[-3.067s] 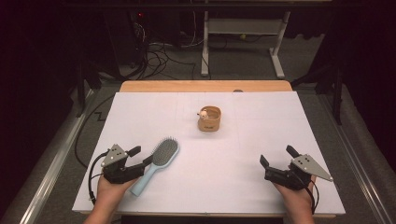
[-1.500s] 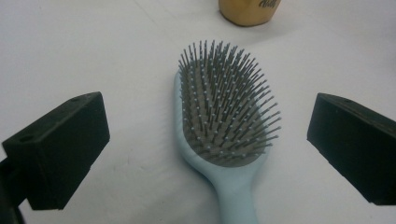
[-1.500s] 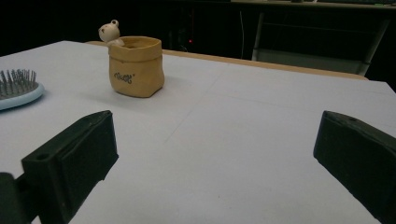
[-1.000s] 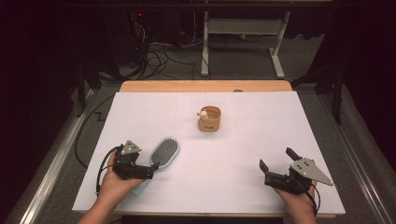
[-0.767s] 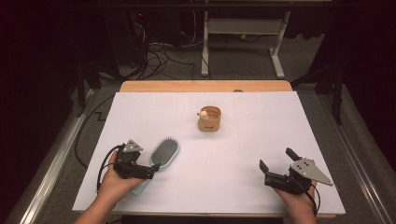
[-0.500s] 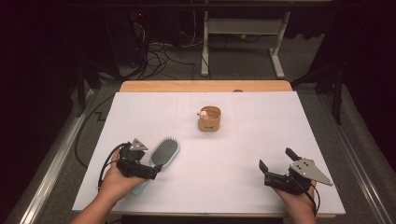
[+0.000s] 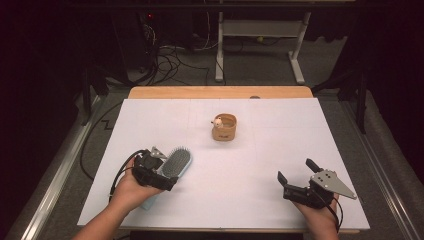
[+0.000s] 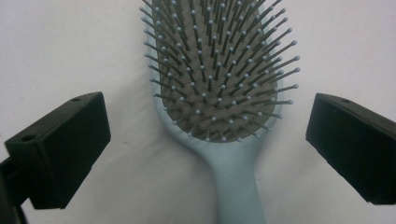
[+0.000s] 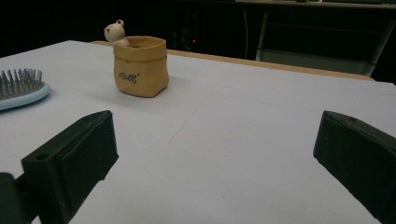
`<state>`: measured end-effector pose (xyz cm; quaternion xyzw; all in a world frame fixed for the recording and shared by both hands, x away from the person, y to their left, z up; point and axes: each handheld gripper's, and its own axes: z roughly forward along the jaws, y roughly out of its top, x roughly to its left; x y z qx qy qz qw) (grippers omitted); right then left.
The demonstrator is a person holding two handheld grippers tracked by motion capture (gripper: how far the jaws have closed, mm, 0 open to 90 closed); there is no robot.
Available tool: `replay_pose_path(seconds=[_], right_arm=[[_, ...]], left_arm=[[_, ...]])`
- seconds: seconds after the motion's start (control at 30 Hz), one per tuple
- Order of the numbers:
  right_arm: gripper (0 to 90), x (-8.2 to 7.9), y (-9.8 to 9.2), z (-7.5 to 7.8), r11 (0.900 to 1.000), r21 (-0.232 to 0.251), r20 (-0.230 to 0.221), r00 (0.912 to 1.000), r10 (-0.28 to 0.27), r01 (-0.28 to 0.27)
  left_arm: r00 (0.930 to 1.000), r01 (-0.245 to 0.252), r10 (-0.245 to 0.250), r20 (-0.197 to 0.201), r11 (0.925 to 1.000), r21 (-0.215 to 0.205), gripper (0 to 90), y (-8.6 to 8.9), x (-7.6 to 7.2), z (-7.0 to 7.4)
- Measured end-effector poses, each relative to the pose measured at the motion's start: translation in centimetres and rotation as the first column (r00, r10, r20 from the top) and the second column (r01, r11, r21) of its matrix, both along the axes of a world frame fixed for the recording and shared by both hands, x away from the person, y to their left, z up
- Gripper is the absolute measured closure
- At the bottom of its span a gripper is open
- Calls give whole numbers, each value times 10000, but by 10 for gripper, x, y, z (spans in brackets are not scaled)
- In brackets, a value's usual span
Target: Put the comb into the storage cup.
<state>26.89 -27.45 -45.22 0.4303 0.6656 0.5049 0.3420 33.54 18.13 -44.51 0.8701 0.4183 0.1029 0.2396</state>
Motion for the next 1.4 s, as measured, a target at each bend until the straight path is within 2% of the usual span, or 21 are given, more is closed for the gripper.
replay_pose_path(seconds=[0.27, 0.7, 0.93, 1.4], right_arm=[[2, 0, 0, 0, 10000, -8, -13, 10000, 23, -23], [2, 0, 1, 0, 10000, -17, -8, 10000, 10, -10], [2, 0, 0, 0, 10000, -5, -15, 10000, 25, -25], [2, 0, 1, -1, 10000, -26, -3, 10000, 49, -49]], left_arm=[[9994, -23, 29, -338, 9998, 186, 5, -6, 6, -3], [9985, -36, 60, -541, 9989, 458, 8, -15, 13, -3], [9967, -6, 75, -810, 9963, 856, 18, -25, 19, -6], [9931, -207, 315, -1133, 9952, 957, 57, -29, 27, -10]])
